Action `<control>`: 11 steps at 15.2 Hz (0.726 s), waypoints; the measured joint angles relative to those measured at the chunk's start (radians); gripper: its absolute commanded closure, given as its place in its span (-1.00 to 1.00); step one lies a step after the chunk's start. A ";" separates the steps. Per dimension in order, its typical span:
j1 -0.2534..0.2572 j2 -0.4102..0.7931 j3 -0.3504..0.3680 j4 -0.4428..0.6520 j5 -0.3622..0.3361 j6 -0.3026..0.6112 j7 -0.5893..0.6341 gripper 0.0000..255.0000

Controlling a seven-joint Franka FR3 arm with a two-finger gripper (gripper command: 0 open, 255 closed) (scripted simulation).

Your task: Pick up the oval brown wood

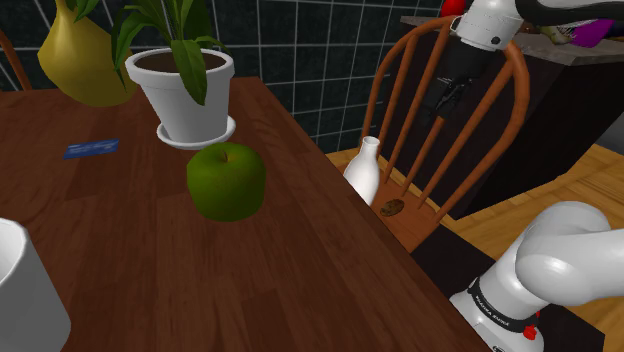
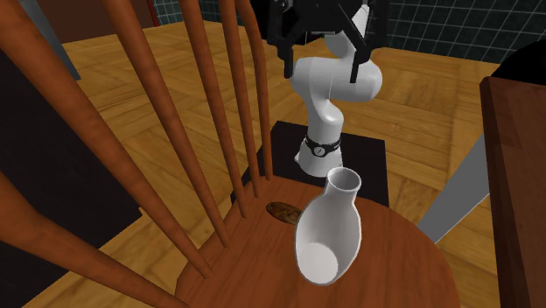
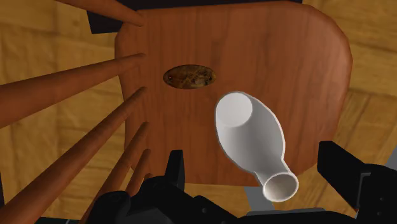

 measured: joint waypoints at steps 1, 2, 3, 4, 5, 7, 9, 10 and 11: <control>0.000 0.000 0.000 0.000 0.000 0.000 0.000 -1.00; 0.007 0.002 -0.006 -0.017 -0.005 0.015 -0.022 -1.00; 0.018 0.006 -0.012 -0.033 -0.011 0.029 -0.053 -1.00; 0.029 0.009 -0.025 -0.060 -0.022 0.052 -0.095 -1.00; 0.042 0.007 -0.037 -0.090 -0.033 0.072 -0.140 -1.00; 0.070 0.025 -0.056 -0.142 -0.052 0.127 -0.225 -1.00; 0.094 0.040 -0.083 -0.191 -0.077 0.176 -0.319 -1.00; 0.106 0.048 -0.095 -0.219 -0.090 0.204 -0.365 -1.00; 0.119 0.062 -0.106 -0.239 -0.101 0.231 -0.408 -1.00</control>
